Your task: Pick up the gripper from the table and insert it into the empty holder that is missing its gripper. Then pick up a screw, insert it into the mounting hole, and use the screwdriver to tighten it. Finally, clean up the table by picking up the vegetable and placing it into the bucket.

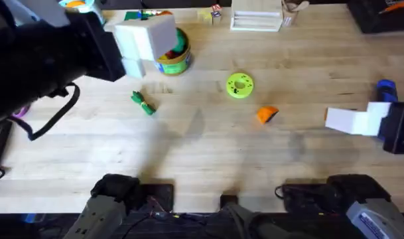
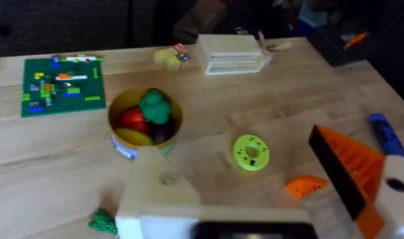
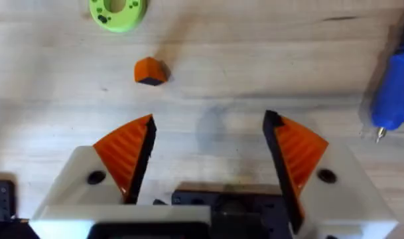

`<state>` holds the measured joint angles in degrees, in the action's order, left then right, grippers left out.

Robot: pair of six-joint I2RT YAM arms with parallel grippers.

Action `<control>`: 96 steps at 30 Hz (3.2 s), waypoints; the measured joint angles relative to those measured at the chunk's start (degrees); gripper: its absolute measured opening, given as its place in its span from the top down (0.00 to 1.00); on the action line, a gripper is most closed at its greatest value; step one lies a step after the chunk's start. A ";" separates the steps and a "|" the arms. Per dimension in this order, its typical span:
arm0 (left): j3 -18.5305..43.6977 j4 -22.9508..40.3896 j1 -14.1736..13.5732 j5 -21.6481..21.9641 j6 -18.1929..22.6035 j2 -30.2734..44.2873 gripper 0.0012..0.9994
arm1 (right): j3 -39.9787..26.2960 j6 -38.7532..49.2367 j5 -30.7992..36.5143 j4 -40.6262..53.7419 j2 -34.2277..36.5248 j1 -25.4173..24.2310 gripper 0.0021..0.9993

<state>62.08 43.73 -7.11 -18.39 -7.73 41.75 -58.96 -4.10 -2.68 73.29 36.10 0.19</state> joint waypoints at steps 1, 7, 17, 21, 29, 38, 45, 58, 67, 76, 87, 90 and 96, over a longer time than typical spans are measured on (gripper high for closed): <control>0.00 -1.00 -0.96 -0.46 0.00 0.29 0.00 | 0.00 0.00 0.00 0.64 0.00 0.00 0.02; 0.00 -3.51 -3.26 -2.24 0.02 2.36 0.01 | 0.00 0.00 0.00 0.64 0.00 0.00 0.02; 0.00 -3.05 -4.79 -5.61 7.24 7.53 0.00 | 0.00 0.00 0.00 0.67 0.00 0.00 0.02; -1.50 -8.32 -7.63 -6.08 10.77 10.51 0.00 | 0.00 0.00 0.00 0.64 0.00 0.00 0.02; -19.43 -27.63 -12.99 -6.28 13.95 2.28 0.00 | 0.00 0.00 0.00 0.64 0.00 0.00 0.02; -46.22 -44.63 -17.81 -6.21 11.98 -20.07 0.01 | 0.00 0.00 0.00 0.66 0.00 0.00 0.02; -57.54 -45.90 -19.77 -6.20 7.87 -34.96 0.01 | 0.00 0.00 0.01 0.64 0.00 0.00 0.02; -61.75 -40.71 -21.17 -6.26 0.78 -41.45 0.01 | 0.00 0.00 0.01 0.67 0.00 0.00 0.02; -61.75 -40.73 -21.76 -6.26 0.15 -41.44 0.01 | 0.00 0.00 0.00 0.64 0.00 0.00 0.02; -61.75 -40.73 -21.76 -6.26 -0.04 -41.45 0.01 | 0.00 0.00 0.00 0.66 0.00 0.00 0.02; -61.75 -40.74 -21.76 -6.26 -0.04 -41.43 0.01 | 0.00 -0.75 -0.77 -0.67 0.00 0.00 0.02; -61.75 -40.73 -21.76 -6.25 -0.04 -41.44 0.01 | 0.00 -1.68 -1.72 -1.39 0.00 0.00 0.02; -61.75 -40.73 -21.76 -6.24 -0.04 -41.43 0.01 | -0.16 1.10 -2.63 -2.48 2.97 0.02 0.02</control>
<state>0.34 3.01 -28.86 -24.63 -7.77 0.32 -59.12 -3.00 -5.31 70.81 39.07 0.21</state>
